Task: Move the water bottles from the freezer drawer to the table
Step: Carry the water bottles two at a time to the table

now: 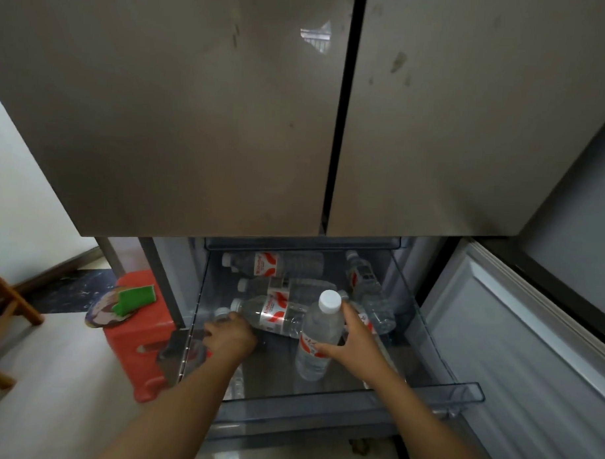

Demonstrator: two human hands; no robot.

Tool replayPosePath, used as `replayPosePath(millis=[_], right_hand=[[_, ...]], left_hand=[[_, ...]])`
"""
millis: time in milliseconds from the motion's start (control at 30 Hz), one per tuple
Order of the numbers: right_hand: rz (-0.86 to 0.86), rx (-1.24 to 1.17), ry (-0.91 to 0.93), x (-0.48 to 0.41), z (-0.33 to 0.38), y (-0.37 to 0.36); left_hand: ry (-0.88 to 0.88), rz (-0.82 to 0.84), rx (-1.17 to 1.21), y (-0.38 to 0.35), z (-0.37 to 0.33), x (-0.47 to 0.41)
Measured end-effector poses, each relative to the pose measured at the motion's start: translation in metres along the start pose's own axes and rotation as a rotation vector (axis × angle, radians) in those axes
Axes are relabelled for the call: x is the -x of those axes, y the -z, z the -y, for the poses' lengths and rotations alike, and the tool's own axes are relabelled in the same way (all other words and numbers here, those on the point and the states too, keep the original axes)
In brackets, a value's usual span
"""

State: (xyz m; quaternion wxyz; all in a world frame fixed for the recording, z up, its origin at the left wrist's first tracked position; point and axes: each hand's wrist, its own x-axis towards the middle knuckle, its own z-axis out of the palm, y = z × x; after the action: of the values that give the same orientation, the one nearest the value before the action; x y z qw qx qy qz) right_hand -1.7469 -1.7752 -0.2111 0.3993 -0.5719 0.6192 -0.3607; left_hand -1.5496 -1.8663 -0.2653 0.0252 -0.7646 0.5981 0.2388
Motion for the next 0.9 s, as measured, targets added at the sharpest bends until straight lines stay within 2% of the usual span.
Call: replayPosePath(millis=[167, 400, 467, 633, 700, 800, 900], right_hand=[[0.030, -0.064, -0.019, 0.001, -0.002, 0.003], [0.052, -0.130, -0.041, -0.002, -0.006, 0.008], [0.043, -0.081, -0.048, -0.003, -0.002, 0.003], [-0.170, 0.175, -0.154, -0.010, 0.010, -0.020], [-0.196, 0.227, -0.165, -0.012, 0.013, -0.020], [-0.116, 0.148, -0.145, -0.013, 0.010, -0.009], [0.054, 0.108, -0.138, -0.014, 0.007, 0.011]], left_hand=[[-0.007, -0.047, -0.014, 0.002, 0.005, -0.003], [-0.011, 0.010, -0.004, -0.006, -0.001, 0.002], [-0.004, -0.002, 0.009, -0.005, 0.002, 0.001], [0.015, -0.056, 0.068, -0.005, 0.005, -0.004], [-0.013, -0.079, 0.042, -0.007, 0.002, -0.004], [-0.070, -0.096, 0.063, -0.010, -0.008, -0.002], [-0.069, -0.078, 0.130, -0.013, -0.016, 0.001]])
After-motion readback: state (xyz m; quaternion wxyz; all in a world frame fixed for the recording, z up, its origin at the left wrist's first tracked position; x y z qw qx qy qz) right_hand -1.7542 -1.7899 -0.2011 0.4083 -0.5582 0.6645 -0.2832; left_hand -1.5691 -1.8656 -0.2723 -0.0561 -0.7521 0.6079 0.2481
